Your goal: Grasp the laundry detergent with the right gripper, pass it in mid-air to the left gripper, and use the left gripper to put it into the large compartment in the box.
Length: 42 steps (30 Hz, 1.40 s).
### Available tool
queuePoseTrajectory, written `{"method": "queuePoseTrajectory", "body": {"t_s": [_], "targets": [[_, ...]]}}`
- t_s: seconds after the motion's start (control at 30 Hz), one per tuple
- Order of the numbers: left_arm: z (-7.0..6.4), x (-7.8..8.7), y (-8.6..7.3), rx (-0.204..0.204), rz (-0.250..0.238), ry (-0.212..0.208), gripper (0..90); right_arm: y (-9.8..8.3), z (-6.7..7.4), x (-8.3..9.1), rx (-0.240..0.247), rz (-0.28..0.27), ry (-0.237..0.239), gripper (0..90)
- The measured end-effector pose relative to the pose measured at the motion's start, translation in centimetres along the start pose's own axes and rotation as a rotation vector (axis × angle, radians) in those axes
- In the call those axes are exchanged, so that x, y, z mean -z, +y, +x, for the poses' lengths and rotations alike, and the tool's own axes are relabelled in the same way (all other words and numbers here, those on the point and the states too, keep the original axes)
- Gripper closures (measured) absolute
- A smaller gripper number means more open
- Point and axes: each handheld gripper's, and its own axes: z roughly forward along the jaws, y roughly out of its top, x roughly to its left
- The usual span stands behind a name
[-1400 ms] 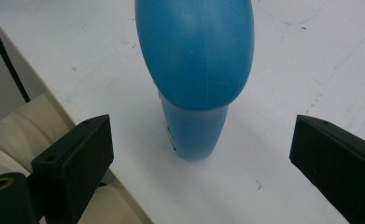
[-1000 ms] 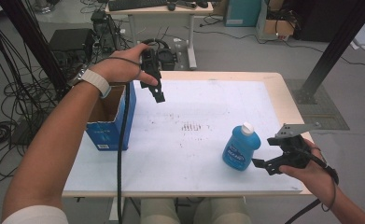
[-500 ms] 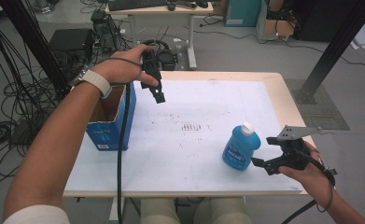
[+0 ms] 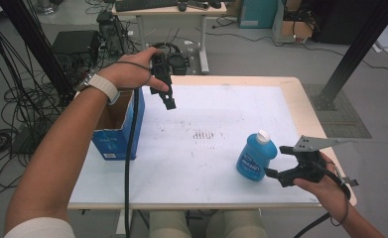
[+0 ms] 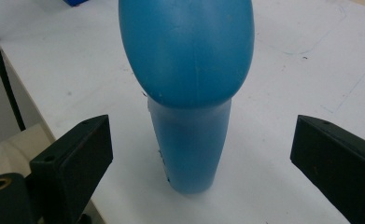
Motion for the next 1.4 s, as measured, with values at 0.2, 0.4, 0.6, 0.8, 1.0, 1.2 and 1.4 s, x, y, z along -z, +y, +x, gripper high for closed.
{"method": "queuePoseTrajectory", "body": {"t_s": [0.2, 0.4, 0.6, 0.8, 1.0, 1.2, 1.4], "targets": [[0.1, -0.1, 0.0, -0.008, -0.001, 0.002, 10.9, -0.2, 0.0, 0.0, 0.000, 0.011, -0.008, 5.7], [0.0, -0.1, -0.1, -0.002, 0.005, 0.004, 10.9, -0.3, -0.2, -0.1, 0.037, -0.007, -0.004, 5.7], [0.0, -0.2, -0.2, 0.012, 0.006, -0.004, 10.9, -0.6, -0.2, -0.1, 0.023, -0.006, -0.007, 5.6], [0.2, -0.2, -0.2, 0.010, 0.004, -0.002, 10.9, -1.0, -0.2, -0.2, 0.017, -0.017, -0.007, 5.3], [0.1, -0.2, -0.2, -0.001, -0.002, 0.001, 11.0, -1.2, -0.5, -0.4, 0.057, -0.047, 0.001, 5.3], [0.1, -0.3, -0.2, 0.011, 0.004, -0.001, 11.0, -1.6, -0.4, -0.3, 0.014, -0.043, 0.001, 4.9], [0.1, -0.3, -0.2, 0.014, 0.006, -0.002, 11.0, -1.7, -0.4, -0.4, 0.014, -0.051, 0.000, 4.9]]}}
